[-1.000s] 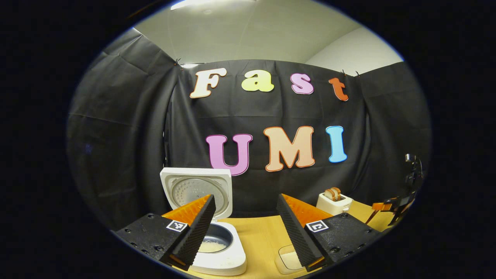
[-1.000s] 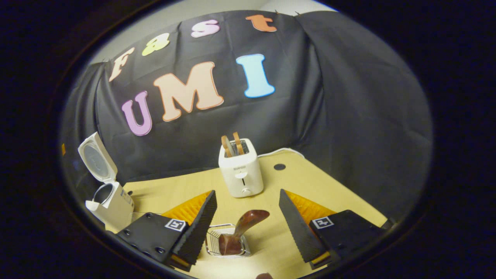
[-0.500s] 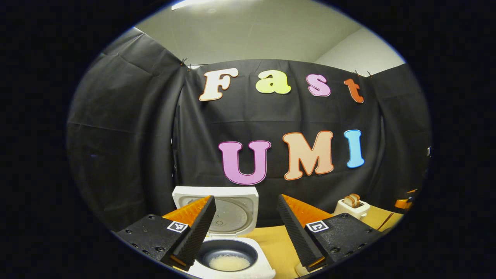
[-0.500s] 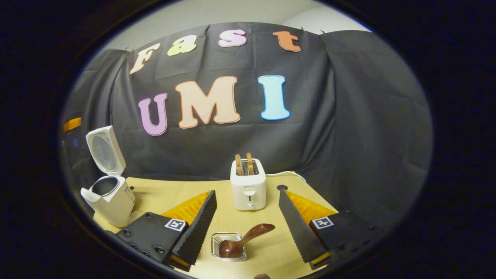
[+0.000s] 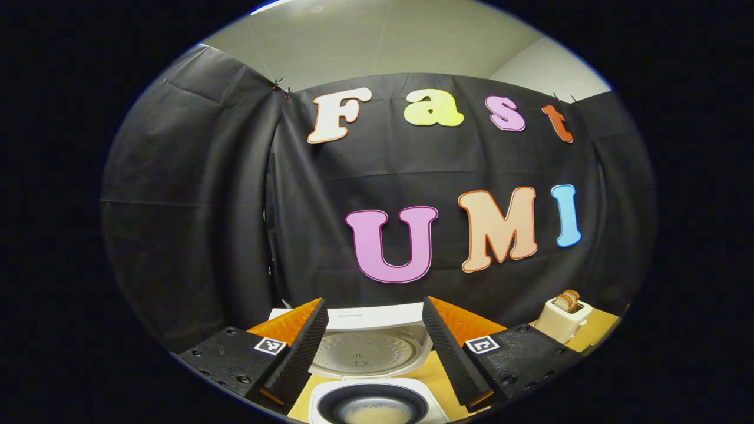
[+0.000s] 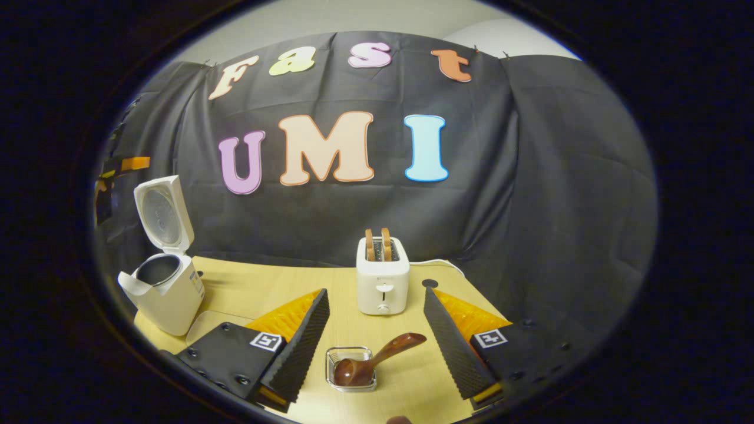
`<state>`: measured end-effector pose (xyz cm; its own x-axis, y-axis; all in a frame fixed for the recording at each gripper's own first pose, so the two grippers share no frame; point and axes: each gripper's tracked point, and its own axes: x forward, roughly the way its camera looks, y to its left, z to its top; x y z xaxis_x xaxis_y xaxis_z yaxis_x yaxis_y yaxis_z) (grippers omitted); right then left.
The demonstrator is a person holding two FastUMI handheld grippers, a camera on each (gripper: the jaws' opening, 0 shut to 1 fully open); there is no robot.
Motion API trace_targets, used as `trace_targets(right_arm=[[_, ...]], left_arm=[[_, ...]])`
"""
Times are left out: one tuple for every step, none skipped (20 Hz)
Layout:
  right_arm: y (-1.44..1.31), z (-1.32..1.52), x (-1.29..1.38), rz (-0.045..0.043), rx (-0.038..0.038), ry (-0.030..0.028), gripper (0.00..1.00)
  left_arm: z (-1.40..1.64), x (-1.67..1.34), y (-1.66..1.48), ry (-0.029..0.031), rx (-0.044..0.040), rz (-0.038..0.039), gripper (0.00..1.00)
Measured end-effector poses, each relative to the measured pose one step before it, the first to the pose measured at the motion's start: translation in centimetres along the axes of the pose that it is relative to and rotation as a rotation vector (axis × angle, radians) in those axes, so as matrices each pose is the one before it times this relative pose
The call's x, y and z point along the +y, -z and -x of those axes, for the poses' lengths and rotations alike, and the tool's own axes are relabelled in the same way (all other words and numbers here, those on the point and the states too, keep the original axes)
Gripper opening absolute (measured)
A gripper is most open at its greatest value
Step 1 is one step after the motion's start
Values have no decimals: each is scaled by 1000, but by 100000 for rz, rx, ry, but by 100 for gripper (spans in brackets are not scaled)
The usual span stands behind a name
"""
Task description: Close the left gripper, press the button to open the rice cooker; take a wooden spoon from the chopstick holder with the right hand, scoop a spoonful of rice and pour it into the rice cooker, then put the wooden spoon back into the chopstick holder.
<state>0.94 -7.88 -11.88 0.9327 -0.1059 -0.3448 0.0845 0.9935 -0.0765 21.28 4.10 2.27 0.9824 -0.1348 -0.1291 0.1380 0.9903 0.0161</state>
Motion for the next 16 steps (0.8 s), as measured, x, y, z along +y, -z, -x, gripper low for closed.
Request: trace_targets(right_arm=[[74, 198, 148, 867, 68, 304, 100], [20, 159, 15, 582, 45, 312, 100], [85, 172, 42, 264, 210, 343, 100], [124, 170, 17, -159, 227, 401, 100], [103, 49, 56, -322, 385, 486, 100], [208, 124, 7, -460, 357, 332, 100], [141, 160, -29, -270, 474, 437, 100], [75, 116, -55, -80, 74, 500, 100], [85, 133, 143, 117, 121, 302, 100], [129, 58, 72, 264, 119, 199, 100], [12, 78, 74, 243, 94, 263, 100], [125, -44, 82, 222, 149, 63, 100], [46, -16, 58, 127, 176, 66, 100], [-7, -35, 73, 8, 148, 2, 100], [-68, -65, 180, -65, -45, -302, 100], [-162, -58, 119, 33, -221, -207, 100]], left_arm=[[-930, 260, 111, 27, 357, 325, 94], [-912, 288, 7, -35, 20, 1209, 92], [-966, 172, 94, 263, 510, 1370, 94], [-771, 330, 195, -353, 669, 1494, 93], [-807, 250, 116, -36, 328, 1202, 93], [-800, 224, 163, -24, 318, 390, 92], [-782, 357, 266, -493, 692, -229, 94], [-799, 335, 429, -246, 1108, -471, 92], [-765, 255, 346, -202, 862, -38, 94], [-663, 154, 399, -218, 1344, -218, 94], [-623, 316, 375, -811, 964, -783, 92], [-427, 220, 423, -484, 1161, -666, 94], [-360, 24, 504, 78, 1219, -369, 92], [-208, -179, 696, 536, 1933, 92, 93], [119, -66, 280, -232, 1510, 164, 93], [97, -3, -173, 159, -1236, 887, 93]])
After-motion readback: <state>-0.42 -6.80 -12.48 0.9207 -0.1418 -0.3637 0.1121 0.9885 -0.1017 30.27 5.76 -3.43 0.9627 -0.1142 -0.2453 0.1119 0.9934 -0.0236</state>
